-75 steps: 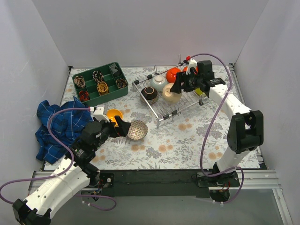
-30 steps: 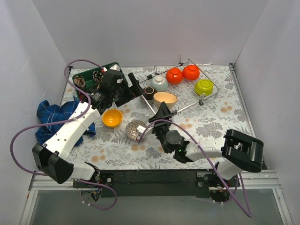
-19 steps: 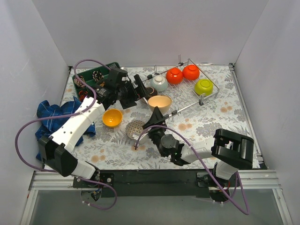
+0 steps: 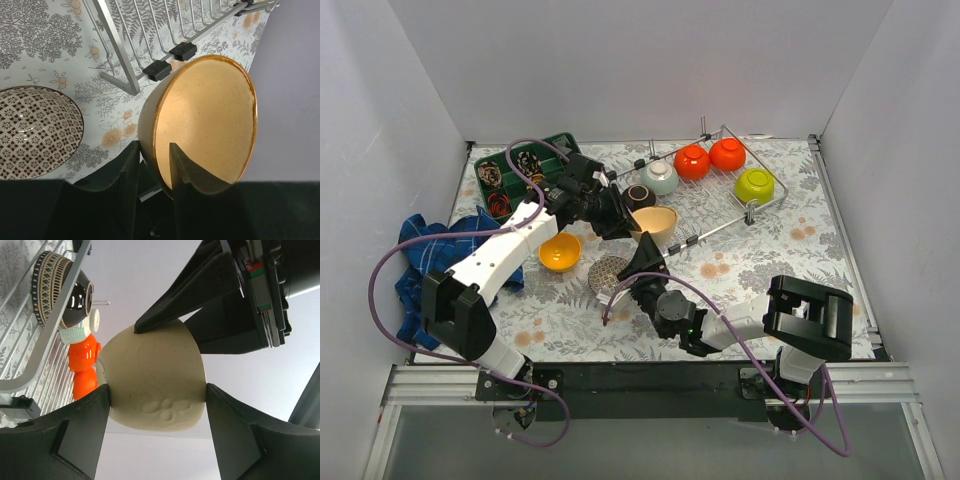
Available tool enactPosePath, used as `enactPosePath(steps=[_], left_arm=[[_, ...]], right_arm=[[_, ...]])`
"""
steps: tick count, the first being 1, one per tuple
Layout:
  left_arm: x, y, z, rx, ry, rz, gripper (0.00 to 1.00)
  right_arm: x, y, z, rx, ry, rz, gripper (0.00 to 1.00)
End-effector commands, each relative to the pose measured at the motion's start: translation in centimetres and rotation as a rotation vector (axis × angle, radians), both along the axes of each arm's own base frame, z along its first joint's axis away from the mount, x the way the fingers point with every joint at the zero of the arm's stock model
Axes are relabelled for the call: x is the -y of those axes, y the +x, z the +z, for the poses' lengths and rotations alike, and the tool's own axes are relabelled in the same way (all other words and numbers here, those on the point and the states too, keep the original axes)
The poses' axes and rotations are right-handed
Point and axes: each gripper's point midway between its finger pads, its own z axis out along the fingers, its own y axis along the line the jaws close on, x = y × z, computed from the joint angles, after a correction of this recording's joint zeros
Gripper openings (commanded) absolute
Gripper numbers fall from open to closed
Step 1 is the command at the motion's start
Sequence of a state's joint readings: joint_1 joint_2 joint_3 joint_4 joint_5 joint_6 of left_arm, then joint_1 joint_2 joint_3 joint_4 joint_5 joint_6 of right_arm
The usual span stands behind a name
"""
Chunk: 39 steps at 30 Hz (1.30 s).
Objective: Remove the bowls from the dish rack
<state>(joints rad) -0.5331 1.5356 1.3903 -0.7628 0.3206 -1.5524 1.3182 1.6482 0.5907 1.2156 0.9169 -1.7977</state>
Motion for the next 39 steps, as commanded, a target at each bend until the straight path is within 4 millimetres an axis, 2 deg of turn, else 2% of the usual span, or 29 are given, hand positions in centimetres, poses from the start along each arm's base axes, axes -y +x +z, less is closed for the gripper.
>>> enactPosePath(steps=[1, 2, 4, 6, 7, 8, 10, 11, 14, 17, 19, 24, 25, 27, 28, 29, 30, 31, 32, 34, 39], left_arm=[[0.2, -1.0, -0.4, -0.030, -0.026, -0.033, 0.19], [0.3, -1.0, -0.4, -0.030, -0.028, -0.036, 0.10], [0.1, -0.9, -0.1, -0.016, -0.024, -0.029, 0.00], [-0.1, -0.6, 0.4, 0.007, -0.015, -0.019, 0.00], [-0.5, -0.1, 0.5, 0.031, 0.006, 0.004, 0.00], [-0.7, 0.2, 1.2, 0.055, 0.010, 0.020, 0.00], [-1.7, 1.1, 1.6, 0.098, 0.048, 0.064, 0.00], [-2.0, 1.4, 2.2, 0.122, 0.055, 0.078, 0.00], [-3.9, 2.8, 3.2, 0.187, 0.105, 0.142, 0.00], [-5.7, 4.1, 3.9, 0.255, 0.168, 0.202, 0.00], [-6.7, 4.6, 4.7, 0.313, 0.195, 0.232, 0.00], [-8.8, 5.3, 5.1, 0.389, 0.271, 0.287, 0.00], [-9.1, 5.1, 5.0, 0.399, 0.277, 0.291, 0.00], [-10.0, 5.4, 4.8, 0.423, 0.304, 0.304, 0.00], [-10.4, 5.1, 4.5, 0.429, 0.314, 0.305, 0.00], [-10.6, 5.1, 4.3, 0.445, 0.331, 0.290, 0.00], [-10.9, 5.5, 4.5, 0.468, 0.330, 0.296, 0.00], [-11.3, 5.5, 4.1, 0.472, 0.344, 0.292, 0.00], [-11.6, 5.7, 4.0, 0.480, 0.354, 0.290, 0.00], [-12.3, 6.5, 3.9, 0.512, 0.376, 0.288, 0.00], [-13.2, 8.5, 1.9, 0.561, 0.430, 0.256, 0.00]], right_arm=[[2.3, -0.8, 8.3, 0.133, 0.493, -0.006, 0.01], [2.2, -0.8, 8.2, 0.130, 0.492, -0.006, 0.01], [2.2, -0.9, 8.0, 0.127, 0.490, -0.007, 0.01], [2.1, -0.8, 7.8, 0.121, 0.493, -0.010, 0.05], [2.2, -0.8, 7.6, 0.116, 0.494, -0.016, 0.12], [2.3, -0.8, 7.5, 0.109, 0.502, -0.019, 0.29], [2.6, -0.8, 7.1, 0.096, 0.508, -0.036, 0.53], [2.8, -0.8, 6.8, 0.088, 0.511, -0.043, 0.69], [3.4, -1.0, 6.4, 0.064, 0.525, -0.066, 0.85], [3.9, -1.5, 5.9, 0.036, 0.534, -0.077, 0.95], [4.4, -1.8, 5.3, 0.007, 0.539, -0.095, 0.99], [5.2, -2.4, 3.4, -0.082, 0.544, -0.138, 0.99], [5.4, -2.5, 3.3, -0.125, 0.618, -0.132, 0.99], [4.8, -2.5, 1.4, -0.204, 0.516, -0.152, 0.99], [4.7, -2.6, 1.0, -0.309, 0.692, -0.138, 0.99], [5.1, -2.8, -1.4, -0.376, 0.553, -0.172, 0.98], [4.1, -3.0, -1.2, -0.453, 0.620, -0.146, 0.99], [4.4, -2.9, -0.9, -0.501, 0.678, -0.154, 0.99], [4.5, -3.1, -1.6, -0.571, 0.769, -0.173, 0.99], [5.0, -3.3, -2.3, -0.647, 0.744, -0.197, 0.99], [5.8, -4.1, -3.4, -0.923, 0.922, -0.216, 0.99]])
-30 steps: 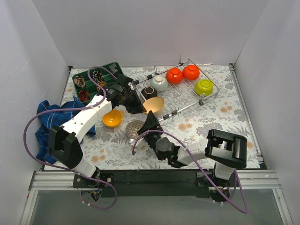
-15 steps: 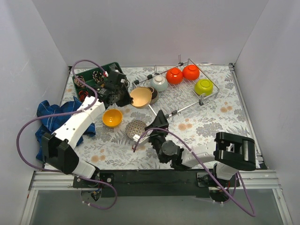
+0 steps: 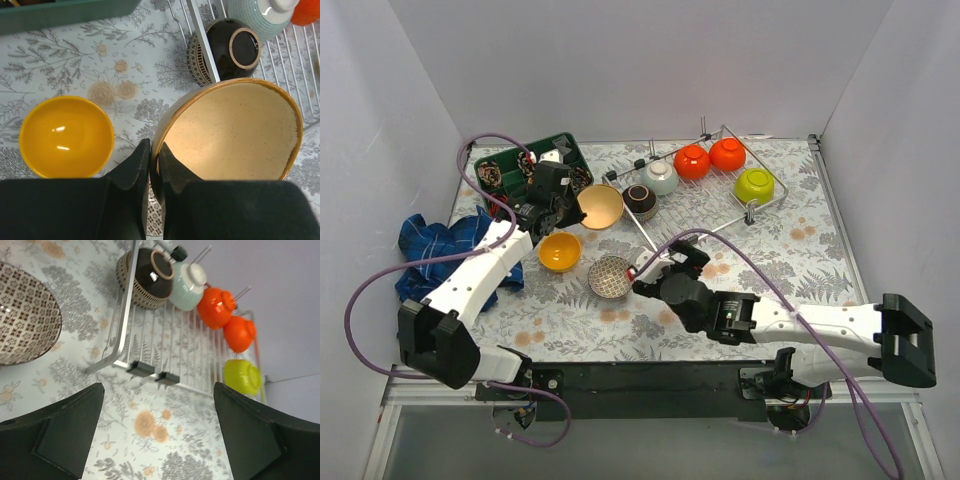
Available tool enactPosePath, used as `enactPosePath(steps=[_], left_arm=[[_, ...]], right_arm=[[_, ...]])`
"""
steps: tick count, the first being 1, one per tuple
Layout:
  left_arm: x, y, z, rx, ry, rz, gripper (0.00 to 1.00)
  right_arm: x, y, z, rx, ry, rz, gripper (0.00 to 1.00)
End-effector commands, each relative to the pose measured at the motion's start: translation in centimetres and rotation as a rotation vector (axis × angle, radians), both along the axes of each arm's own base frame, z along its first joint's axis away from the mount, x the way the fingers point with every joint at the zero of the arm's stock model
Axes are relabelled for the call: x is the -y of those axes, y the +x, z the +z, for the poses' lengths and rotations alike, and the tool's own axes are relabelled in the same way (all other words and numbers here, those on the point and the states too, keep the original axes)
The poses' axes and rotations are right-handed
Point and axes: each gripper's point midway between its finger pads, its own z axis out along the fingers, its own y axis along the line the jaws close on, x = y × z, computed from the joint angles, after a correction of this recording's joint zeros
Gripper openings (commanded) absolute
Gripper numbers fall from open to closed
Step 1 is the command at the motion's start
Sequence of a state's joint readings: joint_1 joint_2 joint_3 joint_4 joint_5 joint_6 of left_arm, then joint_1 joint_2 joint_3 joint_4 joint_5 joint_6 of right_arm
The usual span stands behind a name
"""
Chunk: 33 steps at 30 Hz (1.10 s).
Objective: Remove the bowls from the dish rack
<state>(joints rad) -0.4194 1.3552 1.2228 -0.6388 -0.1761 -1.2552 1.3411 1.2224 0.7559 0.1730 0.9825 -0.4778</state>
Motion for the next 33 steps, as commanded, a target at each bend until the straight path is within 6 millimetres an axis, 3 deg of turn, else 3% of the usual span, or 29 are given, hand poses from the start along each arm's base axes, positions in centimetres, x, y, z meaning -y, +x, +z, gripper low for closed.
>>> enactPosePath(steps=[1, 2, 9, 12, 17, 27, 33], left_arm=[[-0.6, 3.2, 1.7, 0.160, 0.026, -0.025, 0.00], [-0.7, 3.5, 0.5, 0.142, 0.038, -0.029, 0.00], [-0.3, 6.1, -3.4, 0.115, 0.009, -0.056, 0.00], [0.1, 6.6, -4.6, 0.105, -0.003, -0.065, 0.00], [0.1, 6.7, -8.1, 0.046, 0.014, -0.063, 0.00], [-2.3, 3.4, -11.5, -0.037, 0.051, 0.000, 0.00], [-3.6, 1.8, -11.4, -0.035, 0.059, 0.023, 0.00]], right_arm=[[1.7, -1.3, -3.0, -0.318, 0.197, -0.016, 0.98], [1.9, -1.4, -3.0, -0.341, 0.226, -0.015, 0.98], [4.2, -0.9, -2.5, -0.417, 0.366, -0.043, 0.99], [5.0, -0.7, -2.5, -0.417, 0.380, -0.062, 0.99], [5.8, -0.4, -2.8, -0.430, 0.402, -0.089, 0.98], [6.4, 0.5, -3.5, -0.464, 0.410, -0.118, 0.99], [6.2, 0.9, -3.7, -0.474, 0.402, -0.120, 0.99]])
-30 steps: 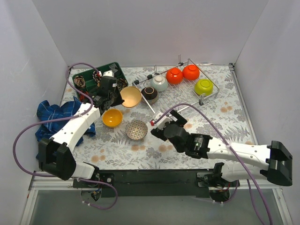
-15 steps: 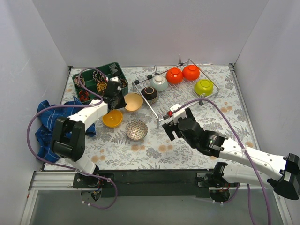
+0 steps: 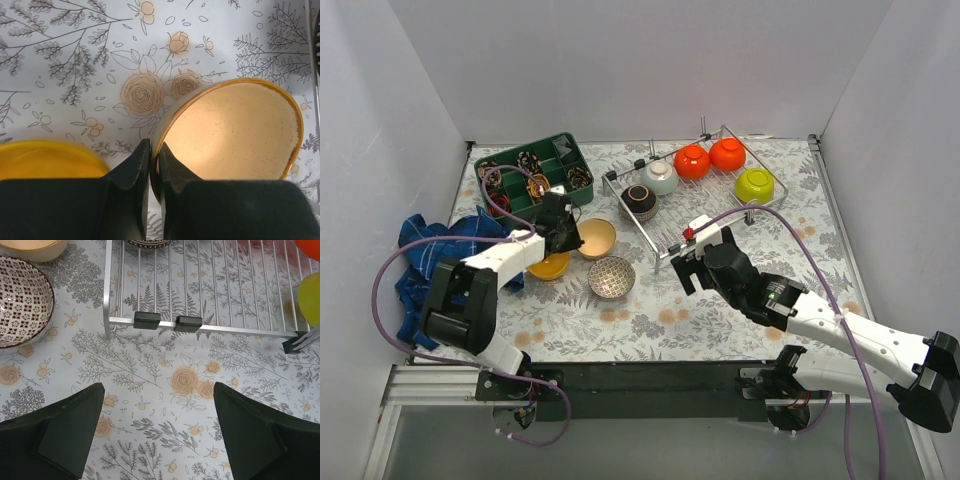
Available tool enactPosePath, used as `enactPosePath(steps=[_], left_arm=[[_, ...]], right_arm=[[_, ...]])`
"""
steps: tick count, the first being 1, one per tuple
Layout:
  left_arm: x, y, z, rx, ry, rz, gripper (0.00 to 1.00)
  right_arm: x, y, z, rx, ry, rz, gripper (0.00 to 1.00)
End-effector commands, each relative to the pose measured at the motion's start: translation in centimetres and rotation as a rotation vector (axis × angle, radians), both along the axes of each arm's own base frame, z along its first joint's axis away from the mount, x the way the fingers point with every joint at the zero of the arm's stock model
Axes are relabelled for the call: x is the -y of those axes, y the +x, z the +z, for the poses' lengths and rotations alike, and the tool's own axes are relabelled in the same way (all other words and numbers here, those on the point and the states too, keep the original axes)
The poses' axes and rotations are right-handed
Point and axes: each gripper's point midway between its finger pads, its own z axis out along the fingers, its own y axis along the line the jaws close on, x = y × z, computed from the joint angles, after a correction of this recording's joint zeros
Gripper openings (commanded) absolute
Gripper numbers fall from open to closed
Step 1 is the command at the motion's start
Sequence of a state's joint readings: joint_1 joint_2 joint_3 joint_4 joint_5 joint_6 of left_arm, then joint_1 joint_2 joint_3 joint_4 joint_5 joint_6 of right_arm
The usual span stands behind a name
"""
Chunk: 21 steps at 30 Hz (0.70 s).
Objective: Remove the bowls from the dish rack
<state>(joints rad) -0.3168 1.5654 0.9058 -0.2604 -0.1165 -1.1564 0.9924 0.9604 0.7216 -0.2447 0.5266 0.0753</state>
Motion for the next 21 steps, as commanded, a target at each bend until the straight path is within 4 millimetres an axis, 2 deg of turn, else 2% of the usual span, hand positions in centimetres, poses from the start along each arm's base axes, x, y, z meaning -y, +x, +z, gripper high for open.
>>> enactPosePath(steps=[1, 10, 13, 14, 15, 17, 18, 19, 21], left_arm=[[-0.8, 0.2, 3.7, 0.119, -0.025, 0.029, 0.00], [-0.2, 1.3, 3.1, 0.128, -0.044, 0.020, 0.00], [0.0, 1.7, 3.1, 0.135, -0.053, 0.015, 0.07], [0.1, 1.7, 3.1, 0.136, -0.053, 0.012, 0.13], [0.0, 1.7, 3.2, 0.139, -0.053, 0.013, 0.16], [0.0, 1.5, 3.6, 0.148, -0.053, 0.011, 0.22], [-0.1, 1.4, 3.9, 0.157, -0.055, 0.010, 0.28], [-0.2, 1.3, 4.1, 0.164, -0.054, 0.011, 0.31], [-0.4, 0.9, 4.9, 0.183, -0.054, 0.010, 0.39]], right_arm=[[-0.4, 0.3, 0.2, -0.009, 0.020, 0.002, 0.99], [-0.6, 2.0, 1.0, -0.021, 0.013, 0.003, 0.99], [-1.1, 3.2, 1.6, -0.035, 0.028, 0.003, 0.98], [-1.2, 3.7, 1.2, -0.052, 0.024, 0.002, 0.98], [-1.7, 4.1, 2.2, -0.045, 0.043, 0.006, 0.98], [-2.3, 5.0, 2.1, -0.074, 0.057, 0.012, 0.99], [-2.6, 5.4, 2.2, -0.084, 0.071, 0.011, 0.99], [-3.1, 6.0, 3.4, -0.076, 0.097, 0.012, 0.98], [-3.7, 7.0, 3.2, -0.113, 0.128, -0.005, 0.98]])
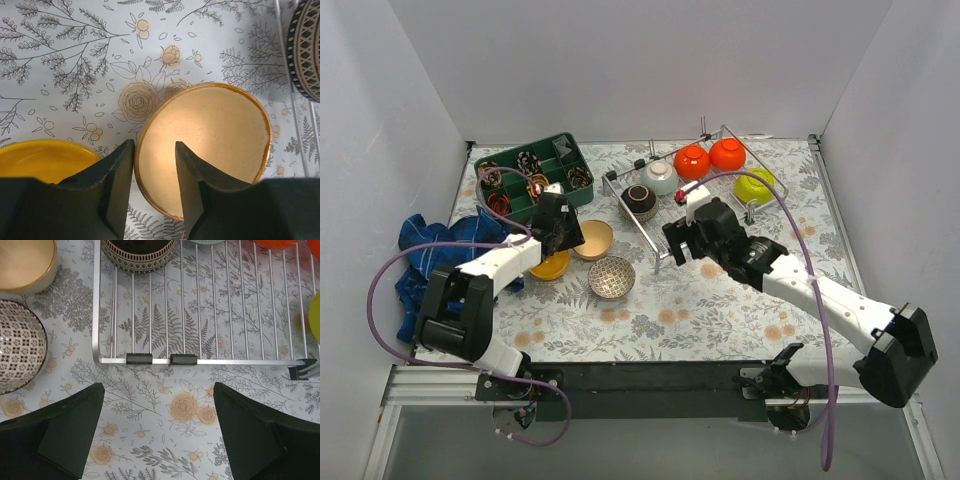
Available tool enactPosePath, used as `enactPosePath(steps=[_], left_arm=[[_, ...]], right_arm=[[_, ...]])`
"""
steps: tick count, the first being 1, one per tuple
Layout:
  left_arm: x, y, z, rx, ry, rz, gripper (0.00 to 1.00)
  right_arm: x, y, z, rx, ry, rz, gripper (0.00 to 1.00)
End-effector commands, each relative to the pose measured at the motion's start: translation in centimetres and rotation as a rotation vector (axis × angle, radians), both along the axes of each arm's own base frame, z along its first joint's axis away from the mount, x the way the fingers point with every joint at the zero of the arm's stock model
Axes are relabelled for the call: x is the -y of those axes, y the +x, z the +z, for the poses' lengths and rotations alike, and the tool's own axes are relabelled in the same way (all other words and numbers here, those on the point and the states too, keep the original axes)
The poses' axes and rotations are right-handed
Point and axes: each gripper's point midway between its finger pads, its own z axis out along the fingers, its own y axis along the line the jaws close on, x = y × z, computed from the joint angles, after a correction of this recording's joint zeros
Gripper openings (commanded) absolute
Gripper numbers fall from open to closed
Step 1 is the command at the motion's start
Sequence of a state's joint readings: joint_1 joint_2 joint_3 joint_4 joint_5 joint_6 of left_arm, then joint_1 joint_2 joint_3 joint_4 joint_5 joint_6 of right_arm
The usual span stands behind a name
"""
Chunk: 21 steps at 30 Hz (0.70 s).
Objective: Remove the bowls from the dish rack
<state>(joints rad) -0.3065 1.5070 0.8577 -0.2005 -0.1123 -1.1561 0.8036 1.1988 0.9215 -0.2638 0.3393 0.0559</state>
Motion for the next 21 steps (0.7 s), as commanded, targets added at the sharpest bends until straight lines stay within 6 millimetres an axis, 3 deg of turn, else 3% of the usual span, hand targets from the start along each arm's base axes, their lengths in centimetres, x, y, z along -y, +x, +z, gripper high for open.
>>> enactPosePath(steps=[1, 2, 9, 10, 11, 13, 14, 16, 18, 21], left_arm=[[-0.2, 0.4, 3.7, 0.110, -0.026, 0.000, 0.41], [-0.2, 0.2, 4.1, 0.116, -0.026, -0.001, 0.44], [-1.0, -2.4, 7.7, 0.169, -0.047, -0.003, 0.70], [-1.1, -3.2, 8.4, 0.173, -0.059, 0.001, 0.77], [-1.0, -3.7, 9.0, 0.180, -0.072, -0.004, 0.81], [-1.2, -5.1, 10.1, 0.179, -0.093, 0.001, 0.91], [-1.1, -5.6, 10.4, 0.168, -0.114, 0.007, 0.94], [-1.0, -7.3, 11.2, 0.149, -0.142, -0.002, 0.98], [-1.2, -8.4, 11.7, 0.140, -0.165, 0.015, 0.98], [-1.8, -10.5, 12.7, 0.140, -0.192, 0.043, 0.98]], right_arm=[[-2.9, 2.6, 4.1, 0.001, 0.159, 0.006, 0.99], [-3.2, 3.4, 3.5, -0.035, 0.177, -0.007, 0.99], [-6.5, 8.1, 4.4, -0.207, 0.443, -0.141, 0.98], [-7.0, 9.0, 3.4, -0.252, 0.470, -0.181, 0.99], [-7.5, 9.8, 4.3, -0.248, 0.504, -0.198, 0.99], [-8.2, 11.1, 3.1, -0.304, 0.547, -0.260, 0.99], [-8.8, 11.8, 3.8, -0.306, 0.580, -0.272, 0.99], [-9.2, 12.9, 2.5, -0.351, 0.609, -0.323, 0.99], [-9.6, 13.9, 2.5, -0.379, 0.682, -0.396, 0.99], [-9.6, 15.2, 0.9, -0.434, 0.767, -0.495, 0.98]])
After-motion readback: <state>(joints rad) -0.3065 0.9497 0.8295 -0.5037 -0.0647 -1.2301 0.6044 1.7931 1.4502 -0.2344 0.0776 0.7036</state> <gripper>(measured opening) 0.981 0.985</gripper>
